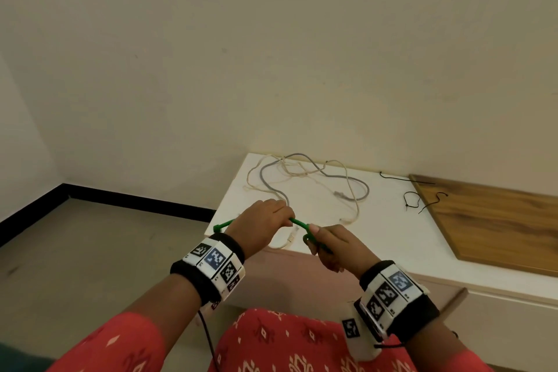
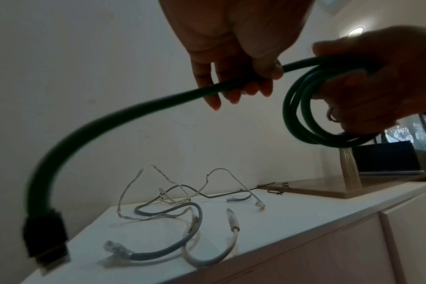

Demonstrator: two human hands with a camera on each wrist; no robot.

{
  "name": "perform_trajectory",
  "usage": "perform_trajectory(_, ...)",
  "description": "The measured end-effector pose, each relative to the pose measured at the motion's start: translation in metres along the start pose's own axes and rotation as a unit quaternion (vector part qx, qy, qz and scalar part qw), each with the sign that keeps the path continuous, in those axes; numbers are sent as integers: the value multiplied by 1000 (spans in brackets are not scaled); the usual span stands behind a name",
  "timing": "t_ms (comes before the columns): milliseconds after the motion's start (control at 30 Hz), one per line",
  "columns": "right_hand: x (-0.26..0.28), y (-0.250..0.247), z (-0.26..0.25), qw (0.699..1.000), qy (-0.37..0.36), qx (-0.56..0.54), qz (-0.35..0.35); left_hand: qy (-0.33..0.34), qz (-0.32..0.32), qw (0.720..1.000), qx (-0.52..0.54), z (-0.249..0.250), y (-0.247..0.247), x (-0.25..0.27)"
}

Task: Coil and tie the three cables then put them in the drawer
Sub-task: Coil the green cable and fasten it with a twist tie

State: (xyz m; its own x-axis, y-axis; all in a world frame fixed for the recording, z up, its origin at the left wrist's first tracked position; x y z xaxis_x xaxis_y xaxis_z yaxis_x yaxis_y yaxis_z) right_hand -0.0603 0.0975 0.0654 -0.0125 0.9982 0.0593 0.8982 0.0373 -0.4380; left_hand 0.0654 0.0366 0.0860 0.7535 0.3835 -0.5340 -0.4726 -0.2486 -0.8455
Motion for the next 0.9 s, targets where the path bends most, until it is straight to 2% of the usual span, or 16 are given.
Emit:
perform_trajectory(67, 4, -1, -1, 990, 24, -142, -14, -36, 15, 997, 59, 0, -2, -1)
perform_trajectory(133, 8, -2, -1, 961, 47, -269, -33, -108, 2, 984, 144, -5, -1, 0)
perform_trajectory(200, 11, -4, -3, 916, 55, -394, -62, -151, -10, 970, 190, -7, 1, 4)
perform_trajectory(300, 14, -14, -10, 827, 14, -556, -85, -187, -24, 959, 212, -8, 9, 10)
perform_trajectory(467, 14, -26, -14, 721, -67, -687, -61, -206, -43, 948, 237, 6, 24, 13)
perform_trajectory(533, 11, -30, -15, 698, -105, -708, -30, -205, -49, 949, 236, 15, 29, 13)
perform_trajectory(633, 9, -36, -16, 711, -115, -688, 93, -200, -86, 951, 219, 31, 36, 16)
perform_trajectory(733, 7, -33, -17, 735, -112, -648, 161, -212, -109, 941, 241, 47, 34, 15)
perform_trajectory(833, 3, -28, -15, 781, -100, -585, 193, -264, -108, 907, 309, 55, 29, 11)
perform_trajectory(900, 0, -25, -12, 823, -89, -521, 210, -304, -109, 873, 366, 57, 29, 11)
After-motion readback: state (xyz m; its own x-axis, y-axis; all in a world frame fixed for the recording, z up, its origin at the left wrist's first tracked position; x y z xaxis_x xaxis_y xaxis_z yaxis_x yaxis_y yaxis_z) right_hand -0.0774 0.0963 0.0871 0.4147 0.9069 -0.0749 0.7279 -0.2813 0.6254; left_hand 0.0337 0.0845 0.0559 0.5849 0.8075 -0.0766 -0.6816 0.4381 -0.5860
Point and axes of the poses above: each hand's wrist, its own x-axis away from the middle knuckle, its own y-axis out of the palm, z = x × y, the point moved 5 cm from there along -x, towards the middle knuckle, and after that the axes turned 4 degrees about z, right-handed, at the moved point
